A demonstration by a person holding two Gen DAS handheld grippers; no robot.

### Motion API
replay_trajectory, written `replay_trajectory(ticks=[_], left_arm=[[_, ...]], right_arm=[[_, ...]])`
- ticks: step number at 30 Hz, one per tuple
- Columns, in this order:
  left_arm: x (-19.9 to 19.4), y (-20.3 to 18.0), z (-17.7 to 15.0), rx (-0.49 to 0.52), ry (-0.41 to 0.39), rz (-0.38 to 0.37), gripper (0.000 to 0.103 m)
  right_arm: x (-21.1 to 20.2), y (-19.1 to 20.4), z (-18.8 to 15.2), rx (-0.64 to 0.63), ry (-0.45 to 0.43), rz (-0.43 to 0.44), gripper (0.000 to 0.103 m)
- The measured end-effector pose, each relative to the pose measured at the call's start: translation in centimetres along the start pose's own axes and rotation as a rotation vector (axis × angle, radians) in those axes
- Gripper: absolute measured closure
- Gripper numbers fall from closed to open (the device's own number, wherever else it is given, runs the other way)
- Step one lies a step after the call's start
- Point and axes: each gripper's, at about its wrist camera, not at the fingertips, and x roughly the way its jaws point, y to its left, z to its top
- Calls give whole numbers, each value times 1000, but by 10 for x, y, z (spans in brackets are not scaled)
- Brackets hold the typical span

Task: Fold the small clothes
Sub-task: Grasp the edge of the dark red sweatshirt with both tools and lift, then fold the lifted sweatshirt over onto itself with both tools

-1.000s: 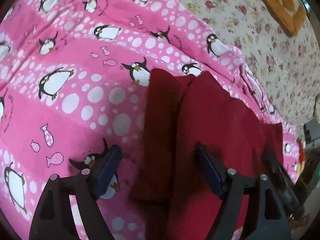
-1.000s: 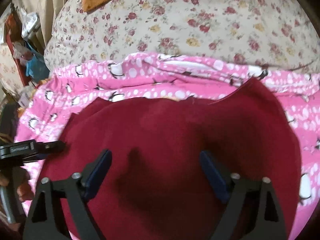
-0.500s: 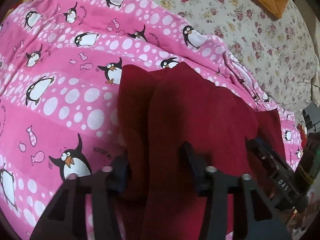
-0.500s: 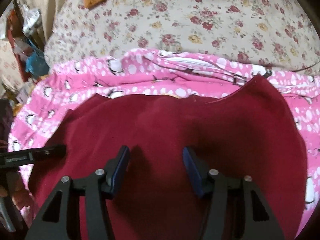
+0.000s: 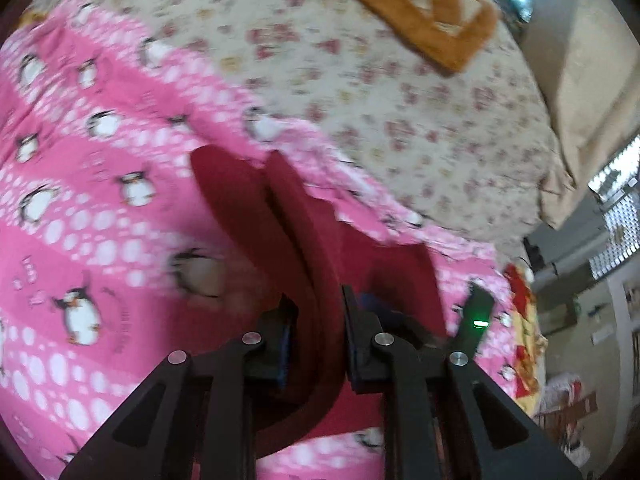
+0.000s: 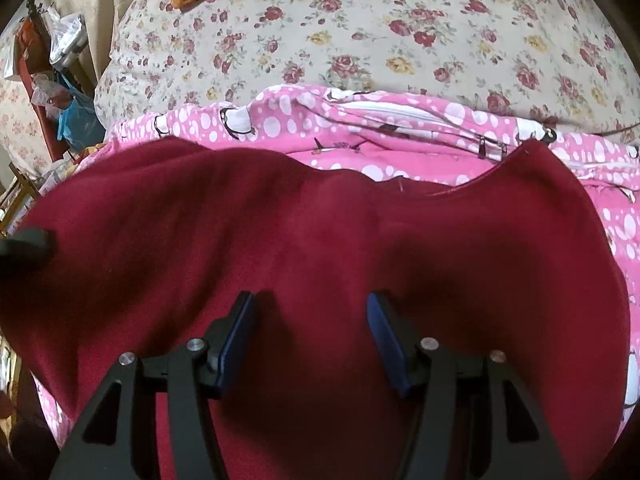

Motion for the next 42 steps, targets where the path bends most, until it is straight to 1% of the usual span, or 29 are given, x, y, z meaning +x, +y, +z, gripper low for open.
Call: replay_trajectory(ticks=[2,4,6,9,11,12,13,16,18,20,22,23,24,25,26,27,29,31,34,36,39,42], left_arm=[[7,-26,0,40,20,-18,103],[14,-52,-1,88,36,-20,103],[22,-69,-6,122,50,-22,103],[39,-93,-11,160,77,-23,103],[56,-107,-17,170,100,-31,103],[61,-109,-20,170,108,-35,103],[73,-114,-25,169,123,-42,103],[96,-119,-37,157,158,-39,103],[104,-119,-44,154,162,-30,103],[106,-116,-49,143,178,-26,103],[104,-113,-52,123,191,-43,97],[101,-112,-55,116,198,-76,89],[97,-111,-57,111,206,-115,83],[93,-110,-60,109,207,-139,80],[86,-110,-64,113,198,-154,77],[78,-111,-68,125,186,-153,77],[59,-108,-73,137,151,-137,77],[40,-99,-78,118,109,-116,76],[14,-72,-88,65,31,-67,74],[7,-52,-97,35,4,-26,74],[15,-32,-104,5,24,1,74],[23,-21,-111,-31,38,-11,74]], right_arm=[[-2,-5,0,30,-3,24,41],[-7,-14,1,85,-6,62,41],[-16,-28,0,172,-8,119,41],[-38,-62,-6,340,-25,202,41],[-54,-93,-14,483,-51,281,41],[-59,-105,-19,539,-66,320,40],[-62,-120,-25,613,-83,387,40],[-55,-145,-37,730,-84,545,41],[-54,-152,-43,776,-108,602,41],[-53,-158,-46,817,-122,637,41],[-53,-161,-49,849,-137,671,41],[-53,-163,-51,862,-141,688,41],[-52,-165,-51,870,-144,698,41],[-51,-167,-52,876,-145,708,41],[-51,-168,-54,882,-147,711,41],[-51,-168,-53,882,-147,713,41],[-51,-166,-52,868,-141,708,41],[-50,-165,-49,850,-130,701,41],[-51,-159,-46,815,-116,677,40],[-50,-155,-44,788,-106,658,40],[-50,-150,-42,750,-90,626,40],[-49,-146,-41,725,-76,592,40]])
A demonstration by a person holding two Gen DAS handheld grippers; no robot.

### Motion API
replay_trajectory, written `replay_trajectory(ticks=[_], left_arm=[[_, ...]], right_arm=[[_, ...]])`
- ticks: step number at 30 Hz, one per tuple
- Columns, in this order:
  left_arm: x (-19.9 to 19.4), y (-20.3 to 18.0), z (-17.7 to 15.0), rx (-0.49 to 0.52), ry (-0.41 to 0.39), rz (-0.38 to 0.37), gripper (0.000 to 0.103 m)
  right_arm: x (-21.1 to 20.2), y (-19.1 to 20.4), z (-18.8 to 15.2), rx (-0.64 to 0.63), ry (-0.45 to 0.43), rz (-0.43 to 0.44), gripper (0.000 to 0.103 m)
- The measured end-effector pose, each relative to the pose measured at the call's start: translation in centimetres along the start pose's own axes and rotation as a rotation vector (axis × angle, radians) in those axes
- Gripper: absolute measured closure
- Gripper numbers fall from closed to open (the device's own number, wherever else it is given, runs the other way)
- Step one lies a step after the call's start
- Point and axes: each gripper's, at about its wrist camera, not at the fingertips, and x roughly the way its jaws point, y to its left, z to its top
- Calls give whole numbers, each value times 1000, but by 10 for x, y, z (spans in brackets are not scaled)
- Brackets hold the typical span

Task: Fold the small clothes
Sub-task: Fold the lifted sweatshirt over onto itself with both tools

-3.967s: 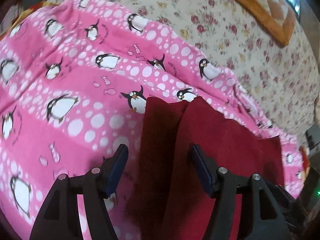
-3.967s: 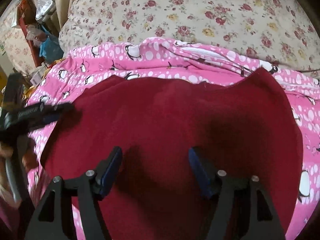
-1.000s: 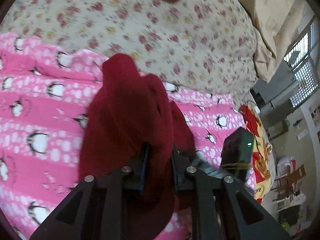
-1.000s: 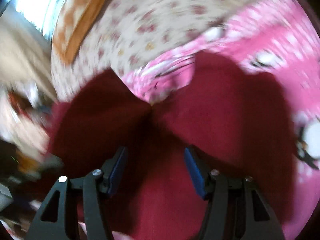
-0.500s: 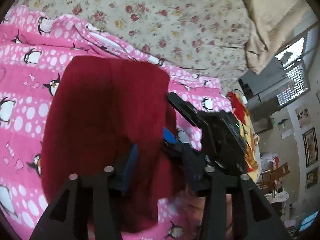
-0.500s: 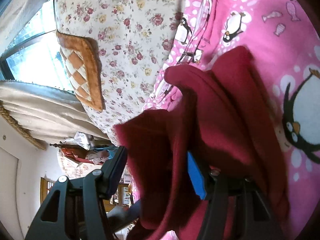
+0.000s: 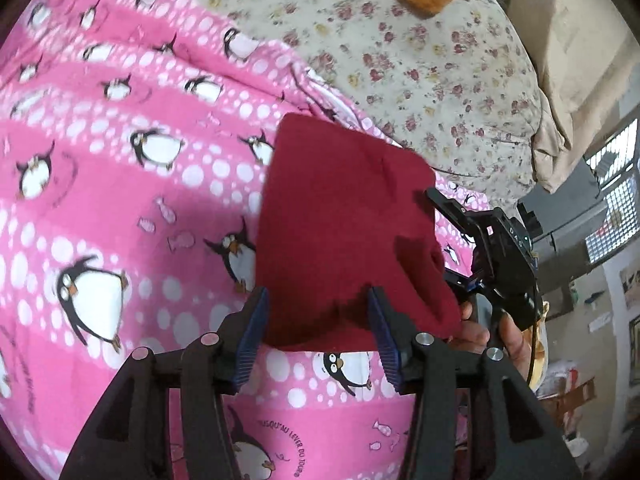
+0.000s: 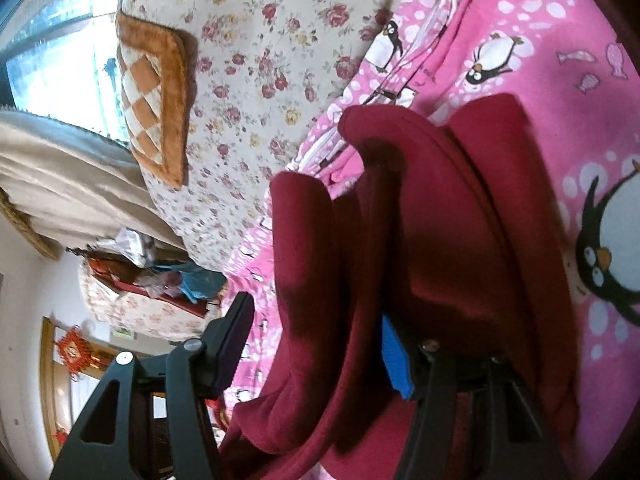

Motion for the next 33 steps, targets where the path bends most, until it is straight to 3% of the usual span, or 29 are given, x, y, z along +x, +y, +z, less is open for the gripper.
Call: replay_trajectory(ticks=[5,10,14,16,18,20,26,33], left_arm=[[6,-10,-1,56,-15,40,74],[13,-12,-5,94,-6,58,74],[18,-11,-8,102,-2,62,74],[18,-13,-10,117,-5,70,74],[18,-14,-11,125,-8,77,74],[15,-15,-10,126,-9,74,74],[-4,-21,-1,124,-51,61,74],[2,-33,14,150,-28,117,74]], right_arm=[[9,10,-2,-65,41,-72,39],[19,21,-7,-147,63,-147,32],[27,35,-15,-256,65,-240,33],[31,45,-21,-343,57,-329,55],[34,51,-26,-397,64,-353,71],[32,60,-27,-441,67,-367,80],[21,104,-26,-686,75,-505,83],[-1,104,2,-711,76,-609,83]])
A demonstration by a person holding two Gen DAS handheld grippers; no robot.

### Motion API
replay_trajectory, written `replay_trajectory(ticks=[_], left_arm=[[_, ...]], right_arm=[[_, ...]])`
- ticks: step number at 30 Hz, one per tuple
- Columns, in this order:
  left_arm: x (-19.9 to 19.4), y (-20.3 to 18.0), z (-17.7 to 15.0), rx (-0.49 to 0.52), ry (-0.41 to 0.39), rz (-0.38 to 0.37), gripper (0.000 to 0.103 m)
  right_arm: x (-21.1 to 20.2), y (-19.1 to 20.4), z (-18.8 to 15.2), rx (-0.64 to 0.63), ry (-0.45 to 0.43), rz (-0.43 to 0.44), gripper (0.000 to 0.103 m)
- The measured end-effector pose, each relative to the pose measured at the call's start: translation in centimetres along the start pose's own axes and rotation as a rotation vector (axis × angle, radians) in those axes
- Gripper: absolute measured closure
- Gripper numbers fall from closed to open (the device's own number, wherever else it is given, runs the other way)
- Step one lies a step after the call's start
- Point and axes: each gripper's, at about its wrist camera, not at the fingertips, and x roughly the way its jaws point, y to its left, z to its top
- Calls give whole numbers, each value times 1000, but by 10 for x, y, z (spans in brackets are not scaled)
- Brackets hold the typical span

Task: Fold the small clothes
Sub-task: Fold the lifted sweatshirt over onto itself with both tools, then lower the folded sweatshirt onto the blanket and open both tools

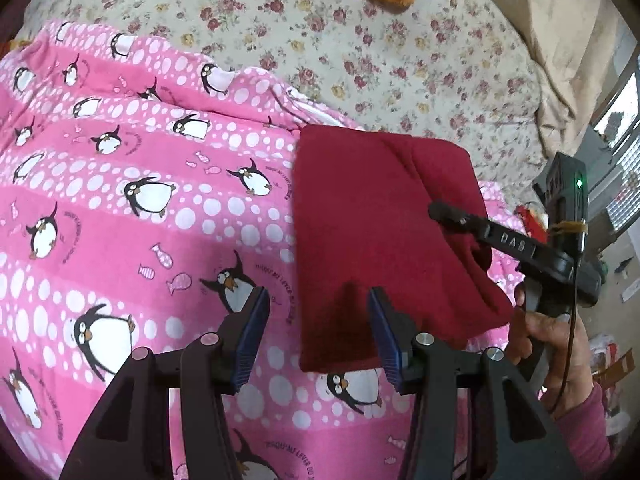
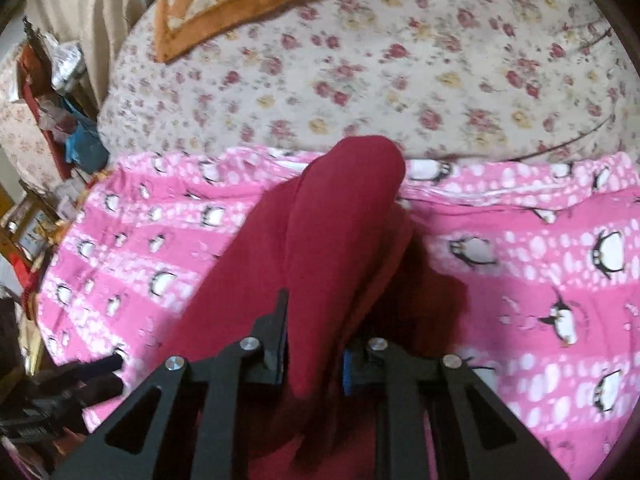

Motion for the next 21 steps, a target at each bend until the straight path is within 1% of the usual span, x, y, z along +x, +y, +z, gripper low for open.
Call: replay_trajectory(ticks=[4,6,8,10,11,13,15,17,19,20,21], left_arm=[[24,-9,3,35,37,28,74],[36,-10,0,35,60,35,74],[45,-10,-5,43,73,51,74],[49,-12,-9,61,71,67,74],[50,-12,-9,65,69,72,74],[51,-13,-9,65,69,68,74],[52,-13,-8,62,71,63,74],[53,-13,-8,64,71,63,74],[53,-13,-8,62,74,60,74],[53,-12,-5,57,77,54,74],[53,-11,-4,51,79,49,74]], right_arm=[[23,-20,-13,18,45,-70,83],[25,-29,-18,54,36,-59,83],[20,-31,-18,68,32,-49,82],[12,-31,-18,76,27,-69,74],[7,-30,-18,77,26,-79,73],[-4,-24,-17,78,19,-112,70],[-18,-19,-16,85,-1,-99,67],[-37,-11,-18,100,-39,-53,56],[-47,-4,-22,120,-54,-1,33],[-47,0,-25,126,-43,23,30],[-44,2,-27,130,-24,41,30]])
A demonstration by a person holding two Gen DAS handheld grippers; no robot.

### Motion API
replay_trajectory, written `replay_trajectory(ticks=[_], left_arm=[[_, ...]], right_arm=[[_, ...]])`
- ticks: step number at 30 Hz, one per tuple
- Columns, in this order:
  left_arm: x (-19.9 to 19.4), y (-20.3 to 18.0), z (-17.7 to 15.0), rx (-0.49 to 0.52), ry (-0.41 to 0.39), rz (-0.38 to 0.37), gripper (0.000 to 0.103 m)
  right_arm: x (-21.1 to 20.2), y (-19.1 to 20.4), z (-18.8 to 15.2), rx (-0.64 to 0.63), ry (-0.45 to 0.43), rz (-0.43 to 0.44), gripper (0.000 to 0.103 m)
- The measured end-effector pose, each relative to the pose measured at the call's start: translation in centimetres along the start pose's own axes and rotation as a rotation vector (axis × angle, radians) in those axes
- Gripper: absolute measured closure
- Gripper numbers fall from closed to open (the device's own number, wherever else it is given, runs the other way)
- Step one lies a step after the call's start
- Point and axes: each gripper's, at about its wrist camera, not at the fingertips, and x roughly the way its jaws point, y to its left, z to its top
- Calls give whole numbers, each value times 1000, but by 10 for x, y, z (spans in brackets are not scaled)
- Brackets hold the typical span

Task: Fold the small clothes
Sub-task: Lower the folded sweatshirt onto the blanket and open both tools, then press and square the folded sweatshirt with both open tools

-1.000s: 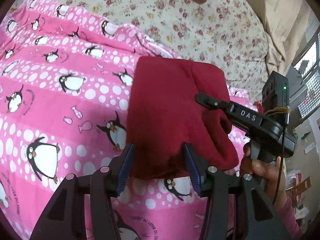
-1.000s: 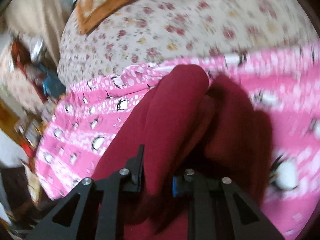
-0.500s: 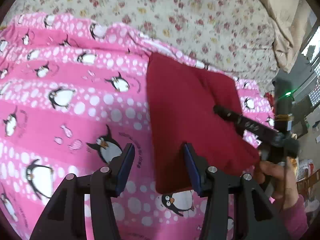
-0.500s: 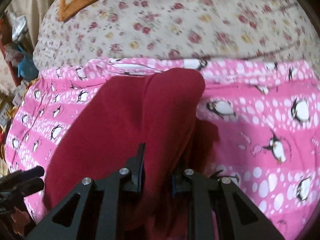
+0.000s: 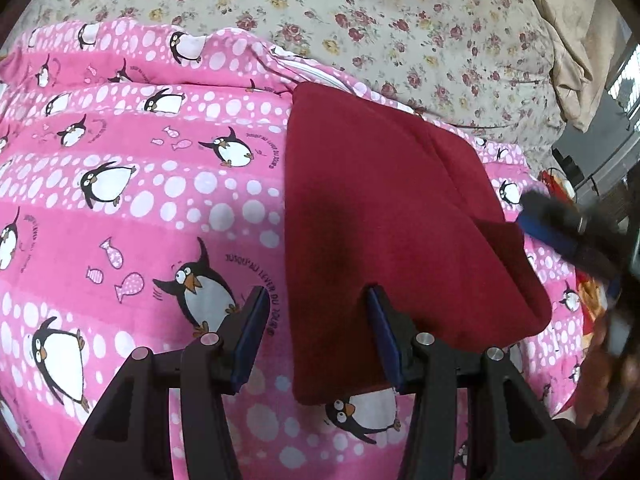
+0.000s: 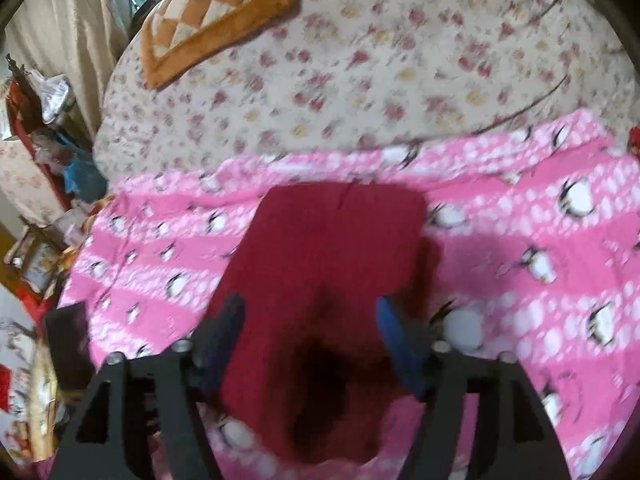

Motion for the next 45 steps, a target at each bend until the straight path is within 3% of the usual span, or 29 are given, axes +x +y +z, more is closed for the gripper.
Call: replay_trajectory(ticks=[3,6,10,14,18,20,22,24,30,33,38,40,42,45], left_arm=[[-3,9,12,-44,-7,-25,74],[-3,13,25,-59,-21,-29,71],[2,4,39,-19,-24,-33,71],[22,-2,43,-1,0,-33,66],[27,-3,38,12,-21,-24,57],[28,0,39,12,-25,-26,55],[33,2,41,-8,-13,-42,54],[36,3,43,-21,-4,-56,52],[44,-1,47,4,13,-61,44],[50,-2,49,7,26,-74,40],[60,-2,52,-4,52,-96,36],[60,-4,53,3,53,-91,36],[58,-7,52,24,47,-101,51],[52,-12,50,52,37,-97,62]], right_arm=[[15,0,-10,0,61,-8,33],[19,-10,-18,-21,63,-98,78],[7,-23,-30,-57,53,-94,84],[16,-29,-46,-89,71,-136,84],[6,-31,-37,-65,69,-120,81],[-2,-36,-30,-5,32,-91,71],[-8,-43,-23,57,-49,-63,32],[-3,-49,-17,85,-69,-42,17],[58,-72,-3,126,87,-9,16],[73,-85,-5,166,77,70,13],[85,-79,-4,119,55,129,14],[89,-72,-2,97,53,123,25],[89,-68,1,89,49,129,34],[84,-67,2,100,47,139,45]])
